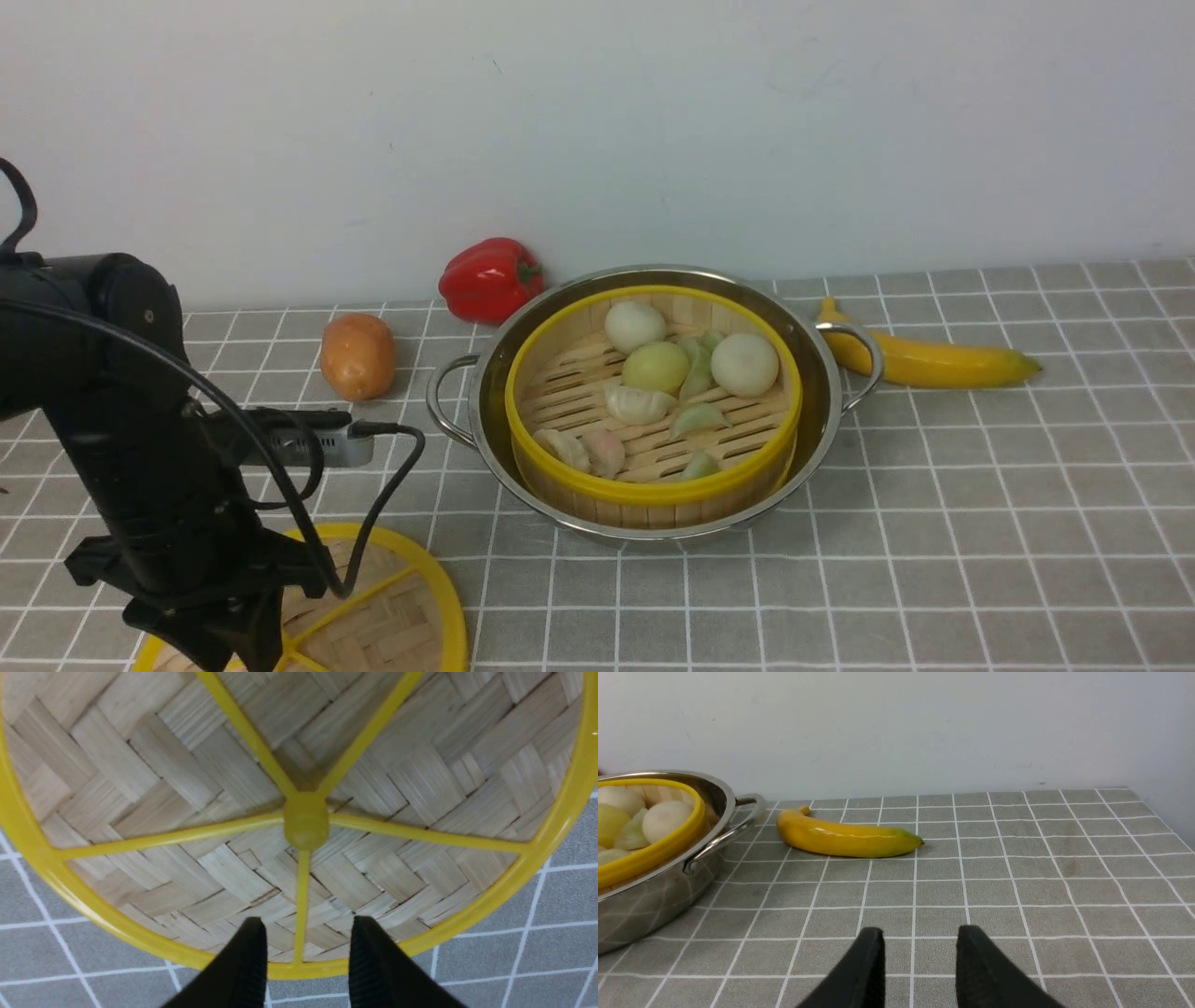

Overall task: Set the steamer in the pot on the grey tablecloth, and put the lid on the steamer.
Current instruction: 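Grasp the bamboo steamer lid lying on the table by its centre knob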

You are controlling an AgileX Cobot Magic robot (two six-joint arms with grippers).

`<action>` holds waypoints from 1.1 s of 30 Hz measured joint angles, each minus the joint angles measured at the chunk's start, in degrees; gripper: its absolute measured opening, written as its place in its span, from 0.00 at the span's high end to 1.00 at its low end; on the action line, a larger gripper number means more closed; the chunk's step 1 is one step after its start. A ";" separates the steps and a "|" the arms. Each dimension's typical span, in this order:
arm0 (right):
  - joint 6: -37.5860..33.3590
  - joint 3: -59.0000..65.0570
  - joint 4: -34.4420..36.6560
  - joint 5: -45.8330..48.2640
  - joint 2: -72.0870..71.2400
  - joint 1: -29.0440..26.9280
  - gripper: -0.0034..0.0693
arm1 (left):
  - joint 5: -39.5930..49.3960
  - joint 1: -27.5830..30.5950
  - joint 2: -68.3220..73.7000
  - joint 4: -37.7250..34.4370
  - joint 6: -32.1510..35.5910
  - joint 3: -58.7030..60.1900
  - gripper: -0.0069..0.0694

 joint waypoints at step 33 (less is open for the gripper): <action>0.00 0.00 0.00 0.00 0.00 0.00 0.62 | -8.73 -0.19 5.34 0.30 3.26 -0.05 0.60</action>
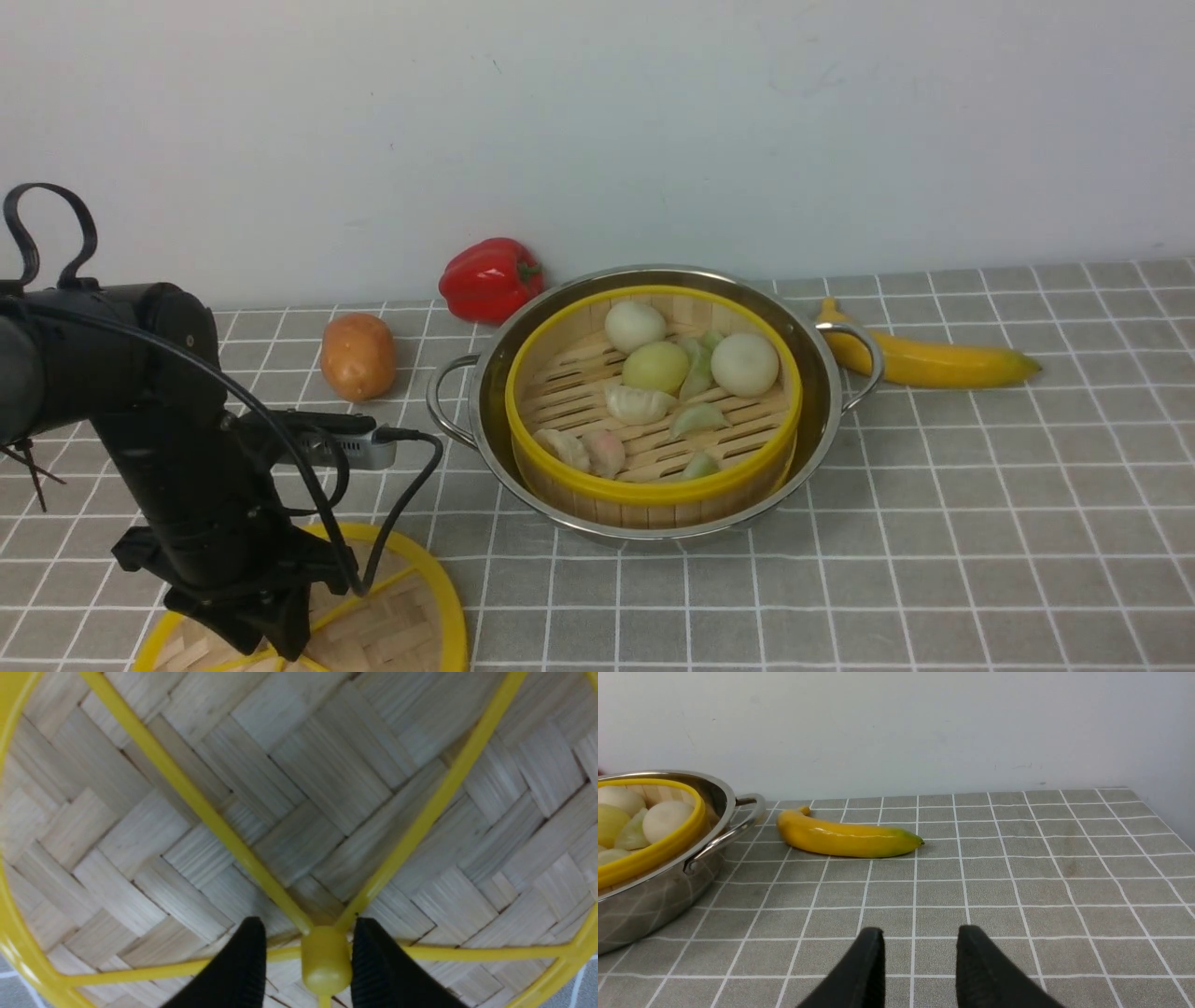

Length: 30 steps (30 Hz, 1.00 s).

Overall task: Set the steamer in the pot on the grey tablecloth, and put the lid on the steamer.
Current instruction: 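Grasp the bamboo steamer lid lying on the table by its centre knob, then place the yellow bamboo steamer lid onto the steamer in the pot with the left gripper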

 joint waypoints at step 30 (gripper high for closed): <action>0.00 0.00 0.00 0.00 0.00 0.00 0.62 | 7.82 -0.02 -0.29 3.68 -1.48 -8.94 0.76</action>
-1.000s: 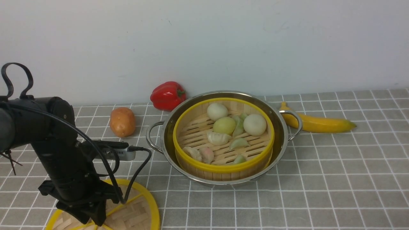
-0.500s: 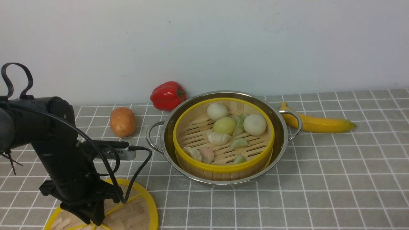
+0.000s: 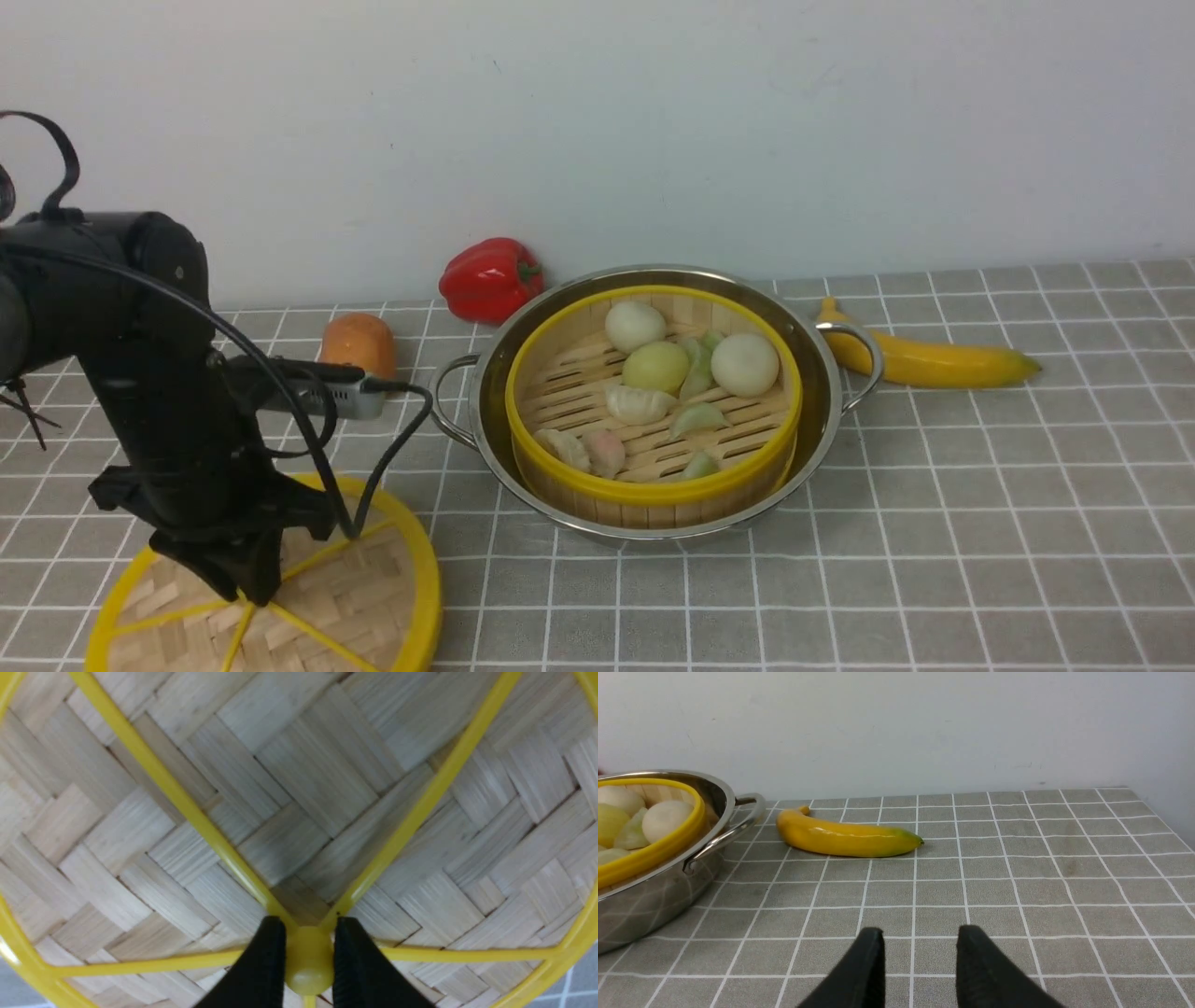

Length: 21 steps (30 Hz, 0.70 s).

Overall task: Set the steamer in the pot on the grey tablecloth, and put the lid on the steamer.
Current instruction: 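Place the yellow bamboo steamer lid onto the steamer in the pot with the left gripper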

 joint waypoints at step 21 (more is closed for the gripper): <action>0.00 0.00 0.00 0.00 0.00 0.00 0.62 | 0.60 -0.11 -11.90 -1.04 0.00 -2.34 0.76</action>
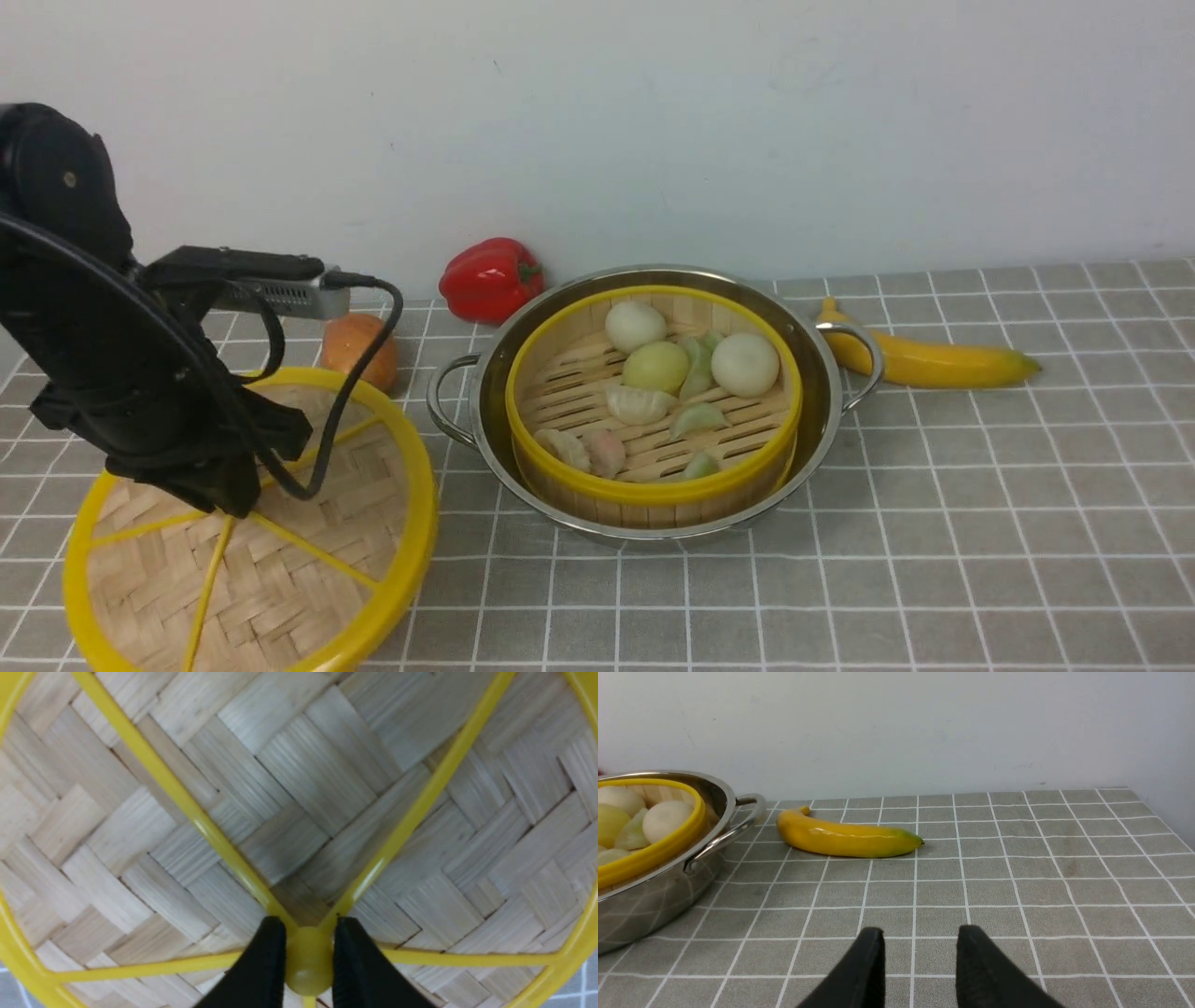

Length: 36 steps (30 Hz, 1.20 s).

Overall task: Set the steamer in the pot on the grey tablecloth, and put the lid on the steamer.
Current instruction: 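Place the yellow bamboo steamer lid onto the steamer in the pot with the left gripper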

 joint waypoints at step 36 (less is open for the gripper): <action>0.00 0.00 0.00 0.00 0.00 0.00 0.62 | 0.71 -15.77 12.22 1.34 10.46 -29.98 0.76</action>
